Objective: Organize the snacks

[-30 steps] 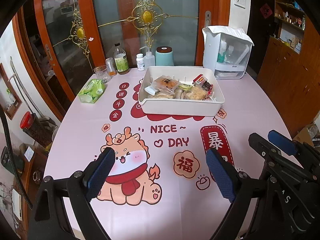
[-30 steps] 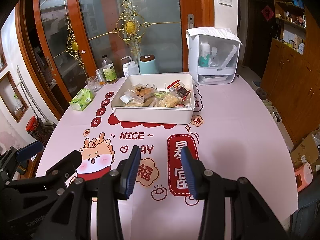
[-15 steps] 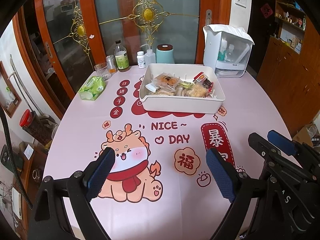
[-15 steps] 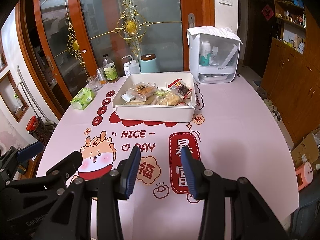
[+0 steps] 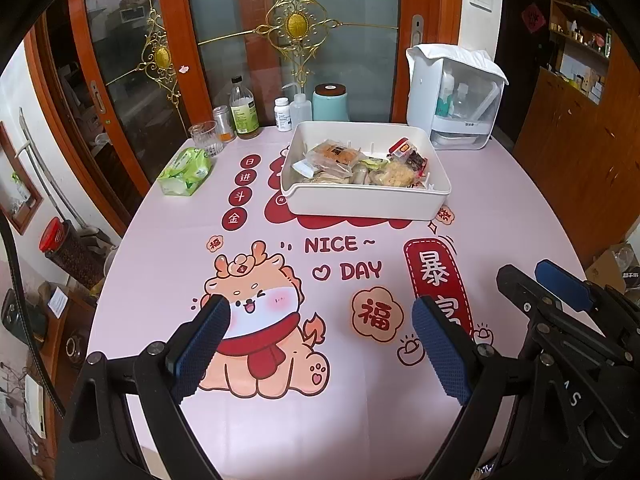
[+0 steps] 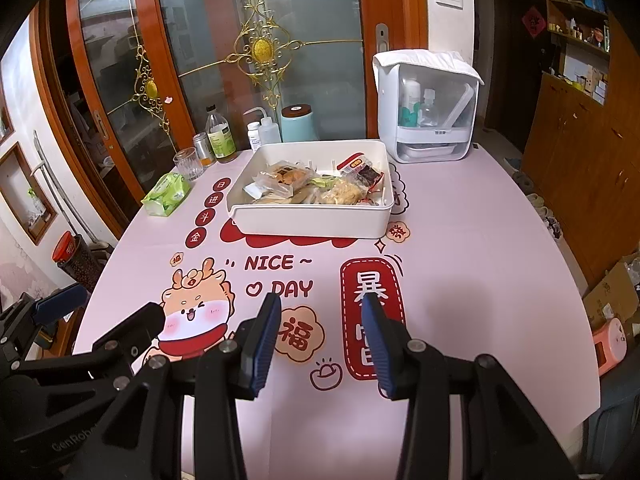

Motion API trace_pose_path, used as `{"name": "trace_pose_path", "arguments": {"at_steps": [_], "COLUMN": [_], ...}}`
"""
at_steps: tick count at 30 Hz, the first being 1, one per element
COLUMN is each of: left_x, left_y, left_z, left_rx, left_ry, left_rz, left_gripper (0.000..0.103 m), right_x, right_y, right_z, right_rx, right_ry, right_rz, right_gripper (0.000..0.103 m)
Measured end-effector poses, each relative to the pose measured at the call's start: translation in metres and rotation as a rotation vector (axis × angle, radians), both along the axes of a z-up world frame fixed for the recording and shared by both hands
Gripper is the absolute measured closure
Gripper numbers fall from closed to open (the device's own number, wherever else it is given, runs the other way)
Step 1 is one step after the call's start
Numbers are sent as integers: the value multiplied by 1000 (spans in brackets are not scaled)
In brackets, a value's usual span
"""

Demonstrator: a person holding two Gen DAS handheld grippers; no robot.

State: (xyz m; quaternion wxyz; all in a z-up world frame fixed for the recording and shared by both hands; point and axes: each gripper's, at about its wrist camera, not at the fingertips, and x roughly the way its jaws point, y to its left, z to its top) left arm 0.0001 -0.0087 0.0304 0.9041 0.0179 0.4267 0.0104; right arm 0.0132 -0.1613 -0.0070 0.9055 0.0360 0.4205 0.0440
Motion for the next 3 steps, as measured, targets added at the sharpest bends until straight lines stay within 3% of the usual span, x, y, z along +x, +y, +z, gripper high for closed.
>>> {"name": "trace_pose_path", "arguments": {"at_steps": [3], "left_x": [-1], "left_y": [0], "left_z": [0], "left_rx": [-2], "left_ry": [1], "left_rz": [-1], "left_gripper": [11], "right_x": [2], "right_y": [-2], "right_z": [0], "right_rx": [0], "right_ry": [0], "right_rz": [2], "right_gripper": [60]}}
